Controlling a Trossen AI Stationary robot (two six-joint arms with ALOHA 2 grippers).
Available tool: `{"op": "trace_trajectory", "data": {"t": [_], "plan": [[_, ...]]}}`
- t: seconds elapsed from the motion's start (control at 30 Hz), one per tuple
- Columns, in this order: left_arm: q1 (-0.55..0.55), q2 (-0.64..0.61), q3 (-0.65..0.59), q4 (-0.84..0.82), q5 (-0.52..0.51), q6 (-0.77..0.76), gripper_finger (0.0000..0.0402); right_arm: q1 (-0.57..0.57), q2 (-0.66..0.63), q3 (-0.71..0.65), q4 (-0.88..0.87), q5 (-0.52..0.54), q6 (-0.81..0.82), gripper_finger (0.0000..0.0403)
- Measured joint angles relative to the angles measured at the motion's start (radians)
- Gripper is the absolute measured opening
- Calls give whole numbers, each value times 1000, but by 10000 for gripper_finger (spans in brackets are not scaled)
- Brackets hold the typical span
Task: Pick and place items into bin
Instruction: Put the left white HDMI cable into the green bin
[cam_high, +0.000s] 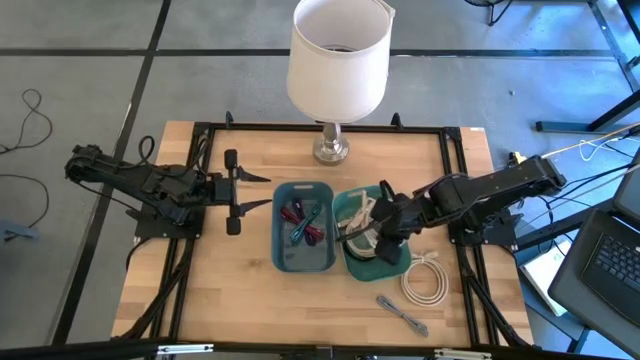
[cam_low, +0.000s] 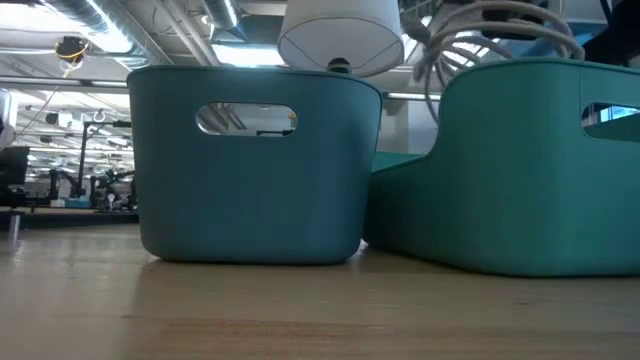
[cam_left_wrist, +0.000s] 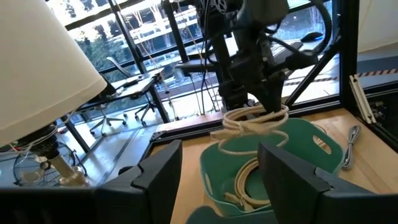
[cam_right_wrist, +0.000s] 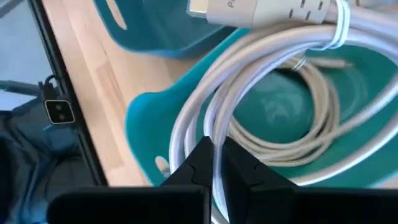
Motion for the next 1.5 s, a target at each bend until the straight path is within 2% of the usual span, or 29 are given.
{"op": "trace_trajectory", "data": {"t": [0.23, 0.47, 0.57, 0.73, 1.1, 1.27, 1.5], "plan": [[0, 0, 0, 0, 0, 0, 205, 23, 92, 0, 4, -17, -25, 12], [0, 0, 0, 0, 1, 0, 205, 19, 211, 0, 39, -73, -121, 12], [0, 0, 0, 0, 1, 0, 205, 2, 255, 0, 59, -113, -167, 12], [0, 0, 0, 0, 1, -1, 205, -33, 305, 0, 56, -121, -232, 12], [0, 0, 0, -8, 2, -1, 205, -100, 315, -4, 59, -125, -291, 12], [0, 0, 0, -24, 3, -14, 205, -117, 316, -82, 147, -213, -289, 13], [0, 0, 0, -31, 1, -13, 205, -123, 314, -116, 171, -177, -300, 20]]}}
